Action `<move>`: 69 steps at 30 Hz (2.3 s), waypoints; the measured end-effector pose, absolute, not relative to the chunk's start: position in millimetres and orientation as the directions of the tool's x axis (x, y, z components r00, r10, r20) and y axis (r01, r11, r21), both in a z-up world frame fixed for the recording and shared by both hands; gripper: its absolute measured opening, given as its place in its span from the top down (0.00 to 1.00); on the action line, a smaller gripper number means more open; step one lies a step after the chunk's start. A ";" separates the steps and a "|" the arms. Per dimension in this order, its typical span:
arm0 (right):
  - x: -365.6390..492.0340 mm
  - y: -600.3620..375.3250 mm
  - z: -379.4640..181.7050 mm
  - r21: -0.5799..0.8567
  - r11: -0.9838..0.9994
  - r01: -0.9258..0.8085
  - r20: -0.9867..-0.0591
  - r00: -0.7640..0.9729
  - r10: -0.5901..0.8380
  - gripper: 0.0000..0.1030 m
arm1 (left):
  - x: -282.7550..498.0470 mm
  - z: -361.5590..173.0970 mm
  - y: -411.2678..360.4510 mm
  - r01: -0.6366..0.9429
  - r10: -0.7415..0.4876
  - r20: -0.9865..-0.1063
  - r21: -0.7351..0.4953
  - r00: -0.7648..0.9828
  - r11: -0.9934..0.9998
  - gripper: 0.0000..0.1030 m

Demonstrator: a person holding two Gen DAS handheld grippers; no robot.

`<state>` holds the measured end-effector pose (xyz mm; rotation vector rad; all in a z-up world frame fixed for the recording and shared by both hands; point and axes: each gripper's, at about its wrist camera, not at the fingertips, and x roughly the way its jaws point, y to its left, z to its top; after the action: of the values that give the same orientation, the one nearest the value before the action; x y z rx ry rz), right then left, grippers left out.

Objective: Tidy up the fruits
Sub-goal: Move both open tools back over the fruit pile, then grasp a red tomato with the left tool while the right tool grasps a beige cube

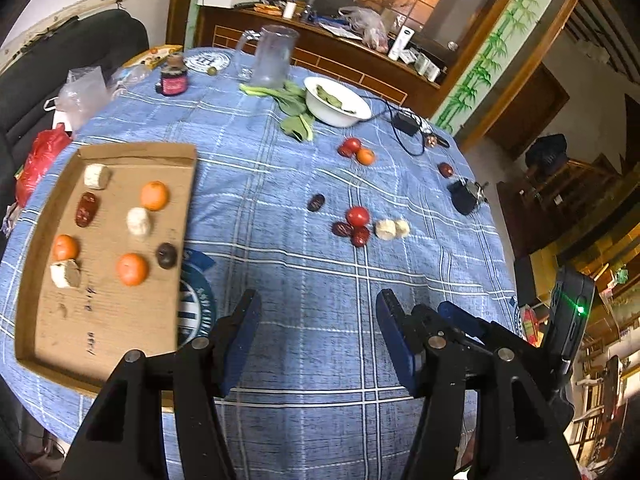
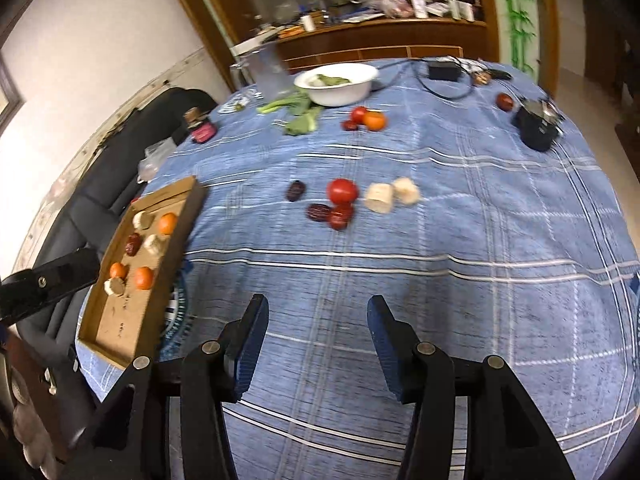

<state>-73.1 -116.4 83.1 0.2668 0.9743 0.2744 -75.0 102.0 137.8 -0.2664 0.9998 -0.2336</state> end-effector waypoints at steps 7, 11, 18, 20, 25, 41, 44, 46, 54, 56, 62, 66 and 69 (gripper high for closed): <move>-65.0 -126.6 66.0 0.346 0.935 -0.083 -0.792 0.508 0.338 0.46 | -70.2 120.5 101.3 0.052 -0.310 -0.820 -0.326 0.482 0.944 0.43; -47.5 -132.5 57.3 0.328 0.943 -0.059 -0.805 0.505 0.312 0.47 | -65.0 110.7 111.8 0.022 -0.299 -0.834 -0.327 0.464 0.945 0.43; 5.5 -139.7 55.7 0.289 0.957 -0.038 -0.808 0.527 0.265 0.47 | -58.6 88.5 127.9 -0.021 -0.274 -0.866 -0.311 0.417 0.950 0.43; 26.1 -137.5 58.4 0.261 0.964 -0.045 -0.804 0.543 0.243 0.47 | -58.6 80.6 129.8 -0.029 -0.268 -0.878 -0.304 0.396 0.952 0.43; 74.7 -123.8 43.1 0.183 0.981 -0.062 -0.837 0.514 0.189 0.47 | -60.5 68.4 132.4 -0.032 -0.258 -0.896 -0.288 0.361 0.957 0.43; -12.5 -192.8 23.9 0.521 0.853 -0.039 -0.793 0.348 0.501 0.60 | -39.2 52.7 103.8 0.033 -0.305 -0.900 -0.311 0.310 0.950 0.43; -16.6 -203.2 23.0 0.501 0.865 -0.009 -0.802 0.369 0.469 0.60 | -38.4 47.3 93.2 0.049 -0.312 -0.905 -0.311 0.290 0.949 0.43; -14.5 -200.6 27.8 0.497 0.867 -0.024 -0.796 0.385 0.467 0.60 | -39.3 46.2 85.6 0.066 -0.315 -0.905 -0.309 0.286 0.949 0.43; 13.9 -140.4 46.2 0.372 0.910 -0.180 -0.785 0.462 0.412 0.39 | -28.4 50.6 74.1 0.101 -0.287 -0.901 -0.268 0.326 0.958 0.43; 20.7 -125.5 43.4 0.316 0.925 -0.209 -0.800 0.466 0.379 0.39 | -14.0 55.5 70.0 0.126 -0.264 -0.894 -0.234 0.361 0.964 0.43; 32.1 -114.0 21.1 0.258 0.947 -0.193 -0.840 0.440 0.318 0.66 | 42.5 68.1 36.3 0.251 -0.299 -0.862 -0.209 0.409 0.945 0.43; 28.3 -128.1 19.3 0.306 0.942 -0.138 -0.828 0.450 0.335 0.68 | 71.8 61.4 1.7 0.346 -0.314 -0.863 -0.177 0.395 0.921 0.45; 24.5 -132.7 19.3 0.313 0.942 -0.118 -0.828 0.452 0.332 0.68 | 86.0 49.2 -17.8 0.402 -0.318 -0.872 -0.158 0.372 0.902 0.46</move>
<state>24.5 -132.7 19.3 0.2229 1.0683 0.2808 86.0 -17.8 49.2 0.0858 1.0966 -0.4619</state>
